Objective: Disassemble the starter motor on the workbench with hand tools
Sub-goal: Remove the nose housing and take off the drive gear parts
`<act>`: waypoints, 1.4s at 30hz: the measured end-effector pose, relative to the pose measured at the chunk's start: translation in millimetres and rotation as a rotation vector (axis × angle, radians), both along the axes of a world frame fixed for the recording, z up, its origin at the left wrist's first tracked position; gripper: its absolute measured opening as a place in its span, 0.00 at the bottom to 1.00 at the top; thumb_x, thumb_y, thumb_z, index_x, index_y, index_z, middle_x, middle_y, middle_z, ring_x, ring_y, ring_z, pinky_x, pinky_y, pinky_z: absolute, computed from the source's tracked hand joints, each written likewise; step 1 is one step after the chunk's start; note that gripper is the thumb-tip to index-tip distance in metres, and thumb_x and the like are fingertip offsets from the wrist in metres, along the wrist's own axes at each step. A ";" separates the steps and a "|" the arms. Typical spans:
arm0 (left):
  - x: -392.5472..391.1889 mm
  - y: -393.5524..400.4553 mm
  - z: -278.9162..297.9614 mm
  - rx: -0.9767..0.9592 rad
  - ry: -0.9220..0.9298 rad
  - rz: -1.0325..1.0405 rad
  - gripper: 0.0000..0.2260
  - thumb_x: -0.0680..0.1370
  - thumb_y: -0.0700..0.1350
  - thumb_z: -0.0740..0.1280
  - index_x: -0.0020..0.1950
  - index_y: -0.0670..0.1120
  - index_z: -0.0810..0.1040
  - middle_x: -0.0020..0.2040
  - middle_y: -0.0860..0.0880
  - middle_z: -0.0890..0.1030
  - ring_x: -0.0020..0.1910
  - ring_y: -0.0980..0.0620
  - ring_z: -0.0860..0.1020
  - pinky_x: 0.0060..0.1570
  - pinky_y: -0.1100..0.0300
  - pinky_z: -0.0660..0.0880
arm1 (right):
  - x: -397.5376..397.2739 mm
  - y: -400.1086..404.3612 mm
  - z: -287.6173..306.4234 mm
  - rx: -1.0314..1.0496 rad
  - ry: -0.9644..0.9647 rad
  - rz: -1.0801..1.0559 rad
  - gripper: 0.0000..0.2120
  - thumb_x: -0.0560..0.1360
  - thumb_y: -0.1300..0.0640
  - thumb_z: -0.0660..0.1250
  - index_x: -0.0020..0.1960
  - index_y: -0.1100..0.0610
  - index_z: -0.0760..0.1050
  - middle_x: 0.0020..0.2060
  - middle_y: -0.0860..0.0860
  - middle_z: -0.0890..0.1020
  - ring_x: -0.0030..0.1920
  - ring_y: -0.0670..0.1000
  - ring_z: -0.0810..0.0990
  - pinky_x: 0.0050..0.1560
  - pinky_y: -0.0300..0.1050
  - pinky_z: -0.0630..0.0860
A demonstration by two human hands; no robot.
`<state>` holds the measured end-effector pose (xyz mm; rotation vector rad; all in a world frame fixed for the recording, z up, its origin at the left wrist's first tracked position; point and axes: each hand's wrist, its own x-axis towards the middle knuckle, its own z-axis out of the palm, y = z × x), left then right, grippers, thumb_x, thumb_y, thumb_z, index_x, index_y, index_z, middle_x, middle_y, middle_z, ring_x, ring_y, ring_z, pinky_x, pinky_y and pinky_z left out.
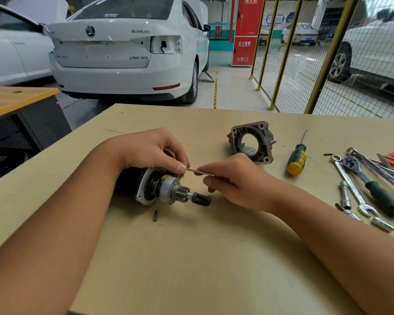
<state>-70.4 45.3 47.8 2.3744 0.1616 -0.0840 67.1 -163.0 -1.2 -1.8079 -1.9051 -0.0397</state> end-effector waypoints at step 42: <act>0.3 3.7 -0.3 0.038 0.024 0.034 0.03 0.80 0.41 0.72 0.50 0.47 0.86 0.50 0.50 0.87 0.48 0.55 0.85 0.47 0.65 0.79 | 3.0 -1.9 -2.8 -0.003 0.907 -0.001 0.07 0.79 0.59 0.70 0.52 0.63 0.82 0.33 0.57 0.82 0.27 0.57 0.77 0.29 0.50 0.77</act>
